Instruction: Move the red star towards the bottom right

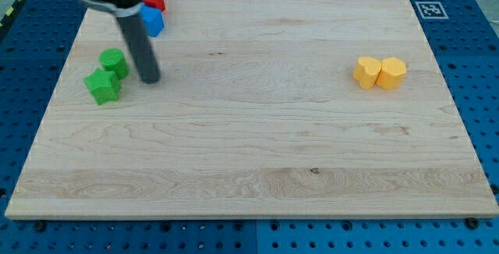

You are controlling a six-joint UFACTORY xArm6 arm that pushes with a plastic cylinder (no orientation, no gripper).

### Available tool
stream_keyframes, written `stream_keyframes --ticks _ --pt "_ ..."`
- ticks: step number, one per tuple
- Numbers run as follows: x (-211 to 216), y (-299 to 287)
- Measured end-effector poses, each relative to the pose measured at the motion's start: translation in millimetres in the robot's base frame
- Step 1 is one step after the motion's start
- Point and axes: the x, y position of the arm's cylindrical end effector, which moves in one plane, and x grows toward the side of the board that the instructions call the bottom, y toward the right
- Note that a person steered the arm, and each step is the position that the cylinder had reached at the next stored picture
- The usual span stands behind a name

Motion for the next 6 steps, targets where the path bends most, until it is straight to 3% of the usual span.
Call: stream_keyframes --ticks 1,2,5,6 --pt "2.2 37.7" --pt "-1.6 37.7" --pt "-203.0 29.1" --pt "-221.2 25.4"
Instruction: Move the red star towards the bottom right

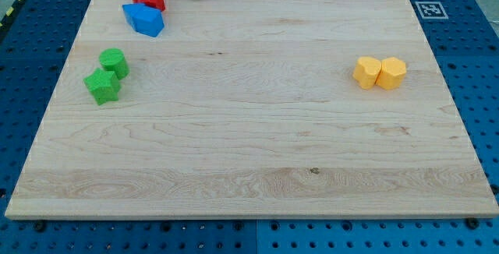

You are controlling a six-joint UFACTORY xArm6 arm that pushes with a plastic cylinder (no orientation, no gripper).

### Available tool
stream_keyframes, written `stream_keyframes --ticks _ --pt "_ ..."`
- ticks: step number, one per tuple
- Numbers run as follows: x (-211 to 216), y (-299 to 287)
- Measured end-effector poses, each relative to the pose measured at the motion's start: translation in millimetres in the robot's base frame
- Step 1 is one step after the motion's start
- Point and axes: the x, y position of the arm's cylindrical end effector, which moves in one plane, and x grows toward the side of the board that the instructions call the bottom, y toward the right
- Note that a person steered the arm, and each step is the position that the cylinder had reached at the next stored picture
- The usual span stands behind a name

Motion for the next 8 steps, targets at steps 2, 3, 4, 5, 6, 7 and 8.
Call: stream_keyframes --ticks 2,3,4,5,6,7,8 --pt "-1.6 -25.6" --pt "-1.5 -46.6" --pt "-1.0 -49.9" --pt "6.7 -46.0" --pt "54.5 -22.6" --pt "100.1 -3.3" --pt "144.0 -2.5"
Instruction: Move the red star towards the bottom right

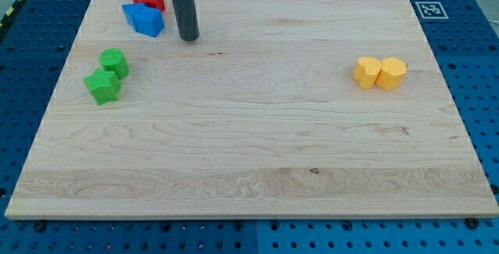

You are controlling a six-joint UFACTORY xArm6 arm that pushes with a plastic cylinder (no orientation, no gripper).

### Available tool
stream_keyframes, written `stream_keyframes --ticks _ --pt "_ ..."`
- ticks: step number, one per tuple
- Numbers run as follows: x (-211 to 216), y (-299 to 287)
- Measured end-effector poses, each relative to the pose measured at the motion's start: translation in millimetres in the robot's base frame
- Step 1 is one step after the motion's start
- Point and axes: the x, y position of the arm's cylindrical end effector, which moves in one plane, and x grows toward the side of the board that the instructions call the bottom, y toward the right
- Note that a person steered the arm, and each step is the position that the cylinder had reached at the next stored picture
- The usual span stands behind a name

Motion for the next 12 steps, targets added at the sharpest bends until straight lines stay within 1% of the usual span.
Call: stream_keyframes --ticks 1,2,3,4,5,6,7,9,10,12 --pt "15.8 -3.9" --pt "15.8 -12.8" --pt "13.0 -42.1" --pt "-5.5 -69.3" --pt "-31.4 -113.4" --pt "-66.0 -165.1" --pt "-109.9 -181.7" --pt "-141.0 -189.6" --pt "-142.7 -189.1" --pt "-141.4 -128.7"
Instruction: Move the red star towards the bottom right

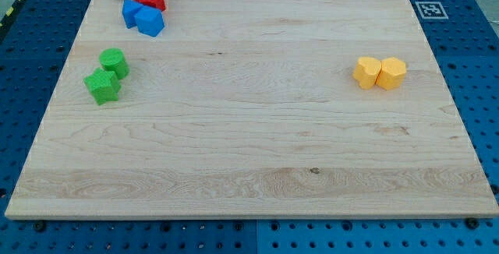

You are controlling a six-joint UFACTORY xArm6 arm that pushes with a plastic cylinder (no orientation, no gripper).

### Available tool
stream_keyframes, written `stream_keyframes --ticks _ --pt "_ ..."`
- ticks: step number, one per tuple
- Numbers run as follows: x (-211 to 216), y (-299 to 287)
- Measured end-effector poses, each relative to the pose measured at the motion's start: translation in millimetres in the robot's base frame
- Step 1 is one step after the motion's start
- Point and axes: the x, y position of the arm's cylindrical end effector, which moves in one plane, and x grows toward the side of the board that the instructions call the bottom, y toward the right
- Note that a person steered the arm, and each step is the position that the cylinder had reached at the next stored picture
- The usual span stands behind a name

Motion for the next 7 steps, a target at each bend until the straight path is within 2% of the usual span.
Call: stream_keyframes --ticks 2,6,7 --pt "30.5 14.6" --pt "49.4 56.3" --pt "49.4 94.9"
